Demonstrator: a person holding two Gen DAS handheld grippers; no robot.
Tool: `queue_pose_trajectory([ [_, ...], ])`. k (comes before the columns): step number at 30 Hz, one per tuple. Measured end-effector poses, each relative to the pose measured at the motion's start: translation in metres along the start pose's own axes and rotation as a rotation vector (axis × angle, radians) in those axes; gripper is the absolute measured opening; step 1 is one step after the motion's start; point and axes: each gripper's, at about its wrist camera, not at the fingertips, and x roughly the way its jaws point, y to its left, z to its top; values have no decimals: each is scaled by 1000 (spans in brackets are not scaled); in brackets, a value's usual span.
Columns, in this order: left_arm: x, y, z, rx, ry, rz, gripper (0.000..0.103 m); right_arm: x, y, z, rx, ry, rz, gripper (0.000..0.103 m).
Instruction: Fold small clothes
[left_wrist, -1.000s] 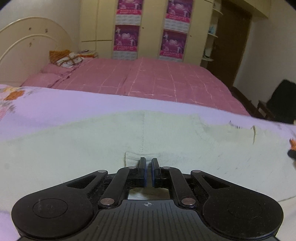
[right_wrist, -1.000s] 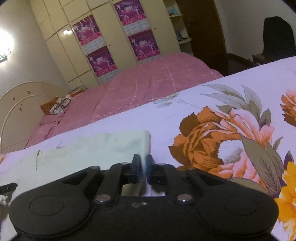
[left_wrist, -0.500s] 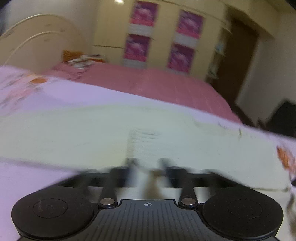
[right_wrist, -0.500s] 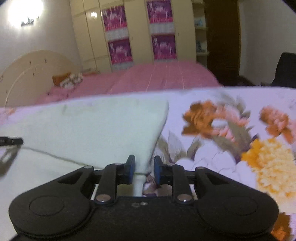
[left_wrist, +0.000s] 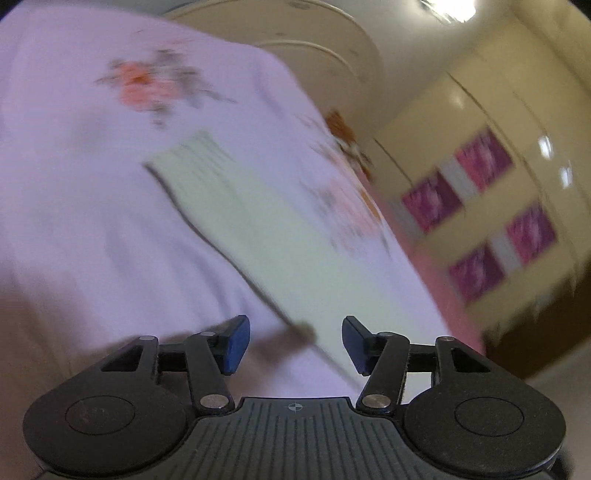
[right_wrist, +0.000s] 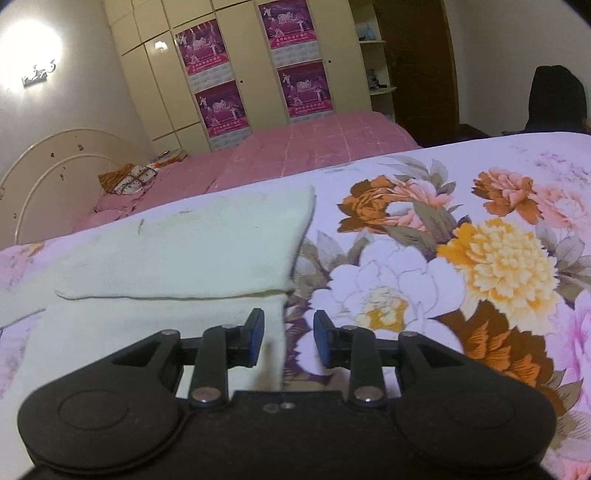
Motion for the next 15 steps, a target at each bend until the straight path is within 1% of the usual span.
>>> queue_pose_trajectory([
  [2,3,15,13,-94,-32,-8,57,1,5,2,4,1,14,30],
  [7,8,40,34,-236,-128,19,57,5,14,6,-1,2,29,30],
  [8,12,41,34,-248,-140,22,57,6,14,7,0,3,29,30],
  [10,19,46,38,-245,-150,24,57,9,13,8,5,5,28,30],
  [13,32,32,44,-143,-132,74,56,17,9,9,24,8,15,30],
  [14,38,24,49,-94,-113,98,27,20,7,10,34,11,7,30],
  [15,48,18,53,-27,-58,122,2,24,5,10,44,15,-1,30],
])
